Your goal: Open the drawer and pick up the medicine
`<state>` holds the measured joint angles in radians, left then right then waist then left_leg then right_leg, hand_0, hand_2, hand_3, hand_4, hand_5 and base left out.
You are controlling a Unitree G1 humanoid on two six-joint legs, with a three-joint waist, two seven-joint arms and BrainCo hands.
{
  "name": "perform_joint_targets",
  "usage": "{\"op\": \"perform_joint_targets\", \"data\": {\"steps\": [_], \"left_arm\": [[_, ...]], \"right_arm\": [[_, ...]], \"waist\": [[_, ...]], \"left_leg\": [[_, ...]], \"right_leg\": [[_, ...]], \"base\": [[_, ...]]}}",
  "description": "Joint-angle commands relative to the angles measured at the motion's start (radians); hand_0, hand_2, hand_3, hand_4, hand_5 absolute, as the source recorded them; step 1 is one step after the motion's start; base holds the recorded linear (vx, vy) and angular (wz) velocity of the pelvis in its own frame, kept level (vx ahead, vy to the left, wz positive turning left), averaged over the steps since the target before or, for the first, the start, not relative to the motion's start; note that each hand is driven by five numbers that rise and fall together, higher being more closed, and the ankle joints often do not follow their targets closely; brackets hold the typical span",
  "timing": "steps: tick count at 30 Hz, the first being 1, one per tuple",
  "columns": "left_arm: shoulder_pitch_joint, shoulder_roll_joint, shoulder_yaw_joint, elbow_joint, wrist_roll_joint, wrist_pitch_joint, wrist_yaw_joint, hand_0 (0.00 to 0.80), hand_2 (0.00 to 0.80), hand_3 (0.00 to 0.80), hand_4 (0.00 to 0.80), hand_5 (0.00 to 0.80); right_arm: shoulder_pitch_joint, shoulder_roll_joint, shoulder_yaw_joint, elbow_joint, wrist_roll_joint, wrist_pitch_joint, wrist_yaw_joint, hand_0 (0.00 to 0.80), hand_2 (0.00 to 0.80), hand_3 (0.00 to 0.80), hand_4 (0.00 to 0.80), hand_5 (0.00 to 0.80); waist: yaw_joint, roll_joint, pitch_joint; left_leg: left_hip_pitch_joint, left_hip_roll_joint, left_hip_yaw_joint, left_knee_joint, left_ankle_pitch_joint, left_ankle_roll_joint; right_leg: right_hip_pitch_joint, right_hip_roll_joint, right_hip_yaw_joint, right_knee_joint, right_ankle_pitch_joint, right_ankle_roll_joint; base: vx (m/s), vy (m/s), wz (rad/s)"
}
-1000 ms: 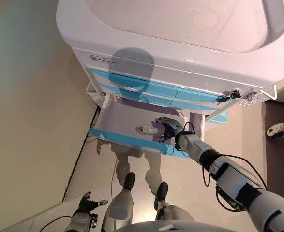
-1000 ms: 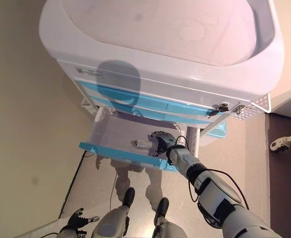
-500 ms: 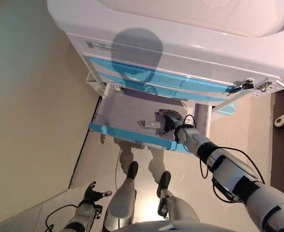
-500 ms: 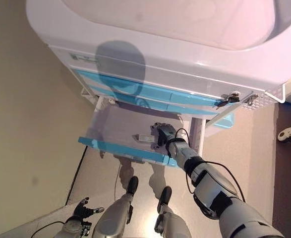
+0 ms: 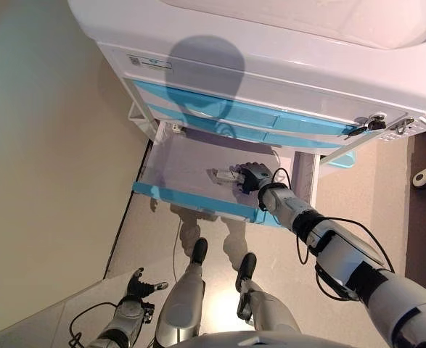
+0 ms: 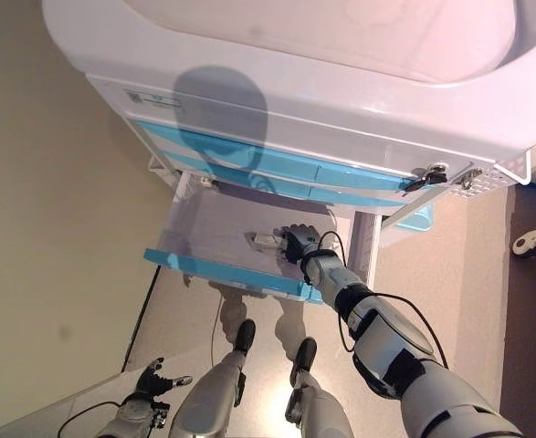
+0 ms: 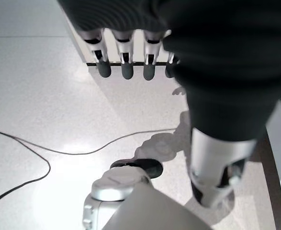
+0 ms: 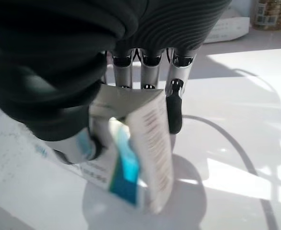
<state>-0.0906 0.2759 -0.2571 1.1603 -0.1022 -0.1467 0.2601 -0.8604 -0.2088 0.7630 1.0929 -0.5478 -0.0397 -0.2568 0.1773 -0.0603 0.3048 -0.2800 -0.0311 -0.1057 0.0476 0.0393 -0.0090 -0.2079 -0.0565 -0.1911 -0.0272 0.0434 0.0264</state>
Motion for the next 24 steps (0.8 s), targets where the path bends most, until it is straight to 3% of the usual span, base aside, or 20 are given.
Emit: {"op": "perform_joint_targets", "data": {"steps": [1,19,20,23,24], "left_arm": [[0.003,-0.004,0.002,0.029,-0.028,-0.022,0.023,0.0,0.0,0.0,0.0,0.0],[0.03,0.015,0.09,0.096,0.053,0.014,-0.032,0.0,0.0,0.0,0.0,0.0],[0.043,0.021,0.111,0.107,0.081,0.021,-0.051,0.0,0.0,0.0,0.0,0.0],[0.052,0.026,0.125,0.11,0.093,0.025,-0.063,0.0,0.0,0.0,0.0,0.0],[0.061,0.03,0.134,0.11,0.105,0.027,-0.081,0.0,0.0,0.0,0.0,0.0]], "right_arm": [[-0.023,-0.027,0.023,-0.06,0.002,-0.011,-0.013,0.8,0.8,0.8,0.8,0.8],[0.112,-0.213,-0.037,-0.548,0.099,-0.087,0.131,0.8,0.8,0.8,0.8,0.8],[0.16,-0.261,-0.067,-0.691,0.173,-0.119,0.194,0.8,0.8,0.8,0.8,0.8],[0.199,-0.297,-0.09,-0.778,0.253,-0.133,0.249,0.8,0.8,0.8,0.8,0.8],[0.228,-0.323,-0.105,-0.848,0.356,-0.143,0.314,0.8,0.8,0.8,0.8,0.8]], "waist": [[-0.007,-0.015,0.003],[-0.067,-0.056,-0.086],[-0.085,-0.061,-0.111],[-0.092,-0.062,-0.128],[-0.099,-0.064,-0.148]], "left_leg": [[-0.015,-0.056,0.032,-0.028,0.02,0.05],[0.086,-0.035,0.095,-0.117,0.034,0.033],[0.113,-0.032,0.106,-0.124,0.03,0.031],[0.131,-0.028,0.117,-0.127,0.026,0.029],[0.15,-0.024,0.127,-0.128,0.022,0.026]], "right_leg": [[-0.057,-0.02,0.053,0.095,0.028,0.052],[0.004,0.01,0.088,0.026,0.055,0.058],[0.024,0.016,0.096,0.017,0.055,0.059],[0.041,0.019,0.104,0.011,0.055,0.06],[0.058,0.021,0.11,0.003,0.055,0.061]], "base": [[-0.017,0.001,-0.11],[0.005,-0.017,-0.12],[0.052,-0.016,-0.06],[0.071,-0.019,-0.14],[0.059,-0.012,-0.23]]}}
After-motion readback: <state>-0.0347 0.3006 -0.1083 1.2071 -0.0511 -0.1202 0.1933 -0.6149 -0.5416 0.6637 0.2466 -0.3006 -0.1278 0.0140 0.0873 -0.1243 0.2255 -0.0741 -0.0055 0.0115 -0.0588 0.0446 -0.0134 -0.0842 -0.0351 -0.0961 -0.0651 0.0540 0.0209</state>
